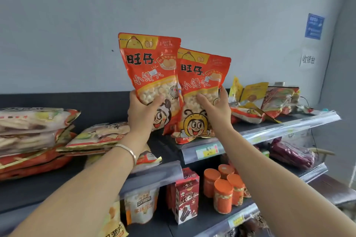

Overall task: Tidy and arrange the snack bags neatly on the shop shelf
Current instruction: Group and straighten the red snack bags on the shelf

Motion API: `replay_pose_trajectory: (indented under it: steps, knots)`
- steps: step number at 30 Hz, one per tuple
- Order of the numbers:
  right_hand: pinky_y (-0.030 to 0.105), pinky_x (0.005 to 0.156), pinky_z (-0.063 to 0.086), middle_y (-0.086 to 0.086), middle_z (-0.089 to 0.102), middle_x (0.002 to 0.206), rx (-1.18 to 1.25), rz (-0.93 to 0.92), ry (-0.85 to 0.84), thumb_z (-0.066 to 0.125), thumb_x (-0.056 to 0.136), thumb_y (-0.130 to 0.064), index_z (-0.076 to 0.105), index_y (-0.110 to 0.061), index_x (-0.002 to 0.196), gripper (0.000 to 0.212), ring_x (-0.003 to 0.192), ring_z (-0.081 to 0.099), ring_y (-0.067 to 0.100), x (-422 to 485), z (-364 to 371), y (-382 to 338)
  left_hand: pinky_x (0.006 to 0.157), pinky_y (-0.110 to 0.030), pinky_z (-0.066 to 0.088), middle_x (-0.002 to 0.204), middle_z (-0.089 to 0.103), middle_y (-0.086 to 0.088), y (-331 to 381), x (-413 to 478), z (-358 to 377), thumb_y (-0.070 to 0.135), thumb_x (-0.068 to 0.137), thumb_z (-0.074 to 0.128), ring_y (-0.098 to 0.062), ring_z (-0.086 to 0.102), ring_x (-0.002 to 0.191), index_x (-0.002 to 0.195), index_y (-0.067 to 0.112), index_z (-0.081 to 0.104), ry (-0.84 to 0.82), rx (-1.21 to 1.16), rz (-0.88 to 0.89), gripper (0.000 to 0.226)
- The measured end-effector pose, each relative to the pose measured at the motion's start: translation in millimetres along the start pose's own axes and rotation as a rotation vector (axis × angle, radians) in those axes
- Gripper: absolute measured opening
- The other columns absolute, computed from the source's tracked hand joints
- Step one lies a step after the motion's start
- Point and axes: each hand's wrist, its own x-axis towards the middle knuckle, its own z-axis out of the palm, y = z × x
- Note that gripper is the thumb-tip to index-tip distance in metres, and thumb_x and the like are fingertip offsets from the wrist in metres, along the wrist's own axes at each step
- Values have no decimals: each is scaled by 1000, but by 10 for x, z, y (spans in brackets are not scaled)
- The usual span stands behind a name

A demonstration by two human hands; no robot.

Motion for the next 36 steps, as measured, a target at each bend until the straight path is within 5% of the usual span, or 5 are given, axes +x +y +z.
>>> replay_pose_trajectory:
  steps: [7,21,25,29,36]
  knots:
    - [39,98,38,-1,45,145,-7,12,101,68,81,-51,16,-29,151,90,129,45,23,590,-512,401,79,-31,48,99,59,15,33,107,968,41,76,72,-9,60,89,117,26,44,-27,27,96,51]
    - [50,101,42,7,51,138,-109,14,385,65,82,-54,13,-28,152,90,124,49,31,1923,-1173,966,85,-39,51,108,61,10,-328,639,2826,43,77,69,-13,61,97,121,26,40,-109,-76,97,55]
    - [44,91,46,4,58,106,-201,12,344,64,84,-53,11,-25,153,91,111,56,29,2125,-1325,1105,76,-31,44,111,60,8,-491,627,3099,41,79,68,-14,59,96,123,27,39,-105,-31,33,55]
    - [39,86,44,8,61,123,-270,39,249,61,82,-59,9,-26,152,93,116,55,32,2311,-1365,1260,80,-36,46,101,56,11,-663,639,3255,38,78,70,-17,57,93,119,25,39,-63,-11,-73,53]
    - [32,68,41,-1,61,114,-436,-69,43,59,82,-60,5,-28,152,95,99,60,24,2520,-1353,1475,87,-50,52,100,61,-1,-1041,491,3277,33,75,75,-26,63,91,107,24,41,23,-20,-320,48]
